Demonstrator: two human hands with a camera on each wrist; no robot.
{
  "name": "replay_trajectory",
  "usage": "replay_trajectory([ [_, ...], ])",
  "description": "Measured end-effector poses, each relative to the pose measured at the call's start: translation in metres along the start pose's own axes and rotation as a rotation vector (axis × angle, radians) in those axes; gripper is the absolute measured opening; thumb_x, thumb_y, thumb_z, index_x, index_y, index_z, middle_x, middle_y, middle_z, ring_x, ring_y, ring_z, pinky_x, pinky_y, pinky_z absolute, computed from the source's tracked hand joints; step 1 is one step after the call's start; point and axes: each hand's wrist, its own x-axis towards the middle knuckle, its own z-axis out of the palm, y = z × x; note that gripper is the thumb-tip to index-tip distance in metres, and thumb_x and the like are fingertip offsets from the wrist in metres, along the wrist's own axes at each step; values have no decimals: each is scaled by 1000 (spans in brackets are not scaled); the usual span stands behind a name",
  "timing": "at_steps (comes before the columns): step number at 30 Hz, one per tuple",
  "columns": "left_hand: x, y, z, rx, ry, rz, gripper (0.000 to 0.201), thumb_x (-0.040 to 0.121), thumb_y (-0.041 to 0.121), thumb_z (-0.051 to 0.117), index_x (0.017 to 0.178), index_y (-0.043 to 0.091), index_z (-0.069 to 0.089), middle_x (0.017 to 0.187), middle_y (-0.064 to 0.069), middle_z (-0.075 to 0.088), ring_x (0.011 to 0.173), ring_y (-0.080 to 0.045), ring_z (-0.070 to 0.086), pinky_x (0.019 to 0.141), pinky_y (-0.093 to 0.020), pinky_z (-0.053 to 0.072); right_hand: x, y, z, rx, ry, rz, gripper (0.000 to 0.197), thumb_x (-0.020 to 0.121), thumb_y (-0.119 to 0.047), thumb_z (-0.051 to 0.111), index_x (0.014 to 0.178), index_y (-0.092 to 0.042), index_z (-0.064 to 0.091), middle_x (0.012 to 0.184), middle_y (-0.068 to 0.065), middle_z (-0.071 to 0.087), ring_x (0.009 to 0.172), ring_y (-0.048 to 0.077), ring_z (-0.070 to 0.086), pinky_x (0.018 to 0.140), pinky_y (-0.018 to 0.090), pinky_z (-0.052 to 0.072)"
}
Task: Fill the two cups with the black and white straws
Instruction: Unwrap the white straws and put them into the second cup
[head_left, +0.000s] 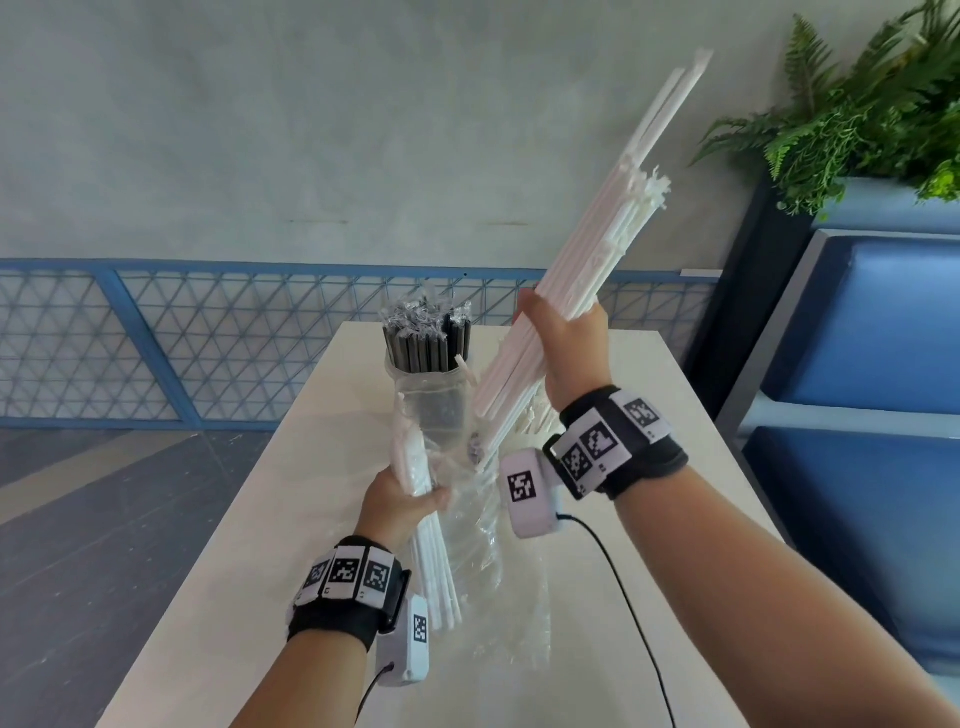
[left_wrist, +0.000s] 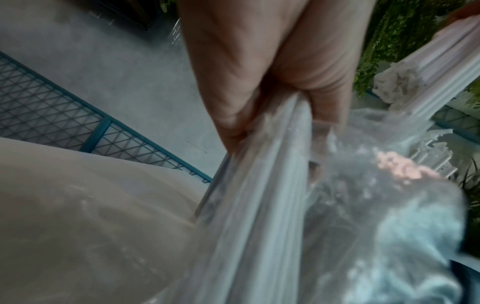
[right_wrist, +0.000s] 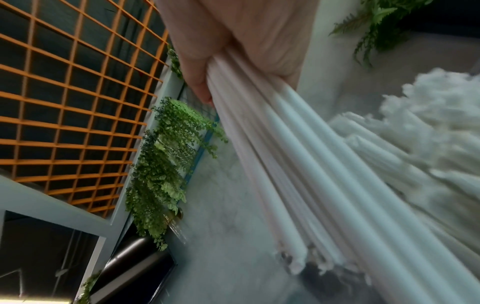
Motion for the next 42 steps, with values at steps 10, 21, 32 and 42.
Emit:
replay_trajectory([
  [10,-3,9,-3,-10,119,-52,21,73,3,72,63,11,55,58,2,56,58,-15,55,40,-7,36,17,-26,-9,-11,59,-146,31,82,-16,67,105,-1,55,85,10,62,82,27,63,76,41,56],
  [21,-3,16,-3,-35,33,10,14,72,6,75,74,11,62,68,2,62,66,-10,59,54,-14,40,14,16,-4,-148,24,-82,25,81,-21,70,99,-14,53,80,-4,58,75,14,58,67,28,48],
  [32,-3,11,-5,-117,9,49,16,71,3,75,78,12,64,72,-2,66,70,-15,63,61,-17,45,32,10,2,-69,109,-123,21,83,-17,67,97,-14,52,77,-9,55,70,4,54,59,15,47],
  [42,-2,17,-6,-188,0,74,25,72,0,74,81,22,64,75,-1,68,73,-12,64,62,-13,45,27,50,2,-319,52,63,40,78,-17,72,114,-6,58,99,6,62,88,20,58,64,23,44],
])
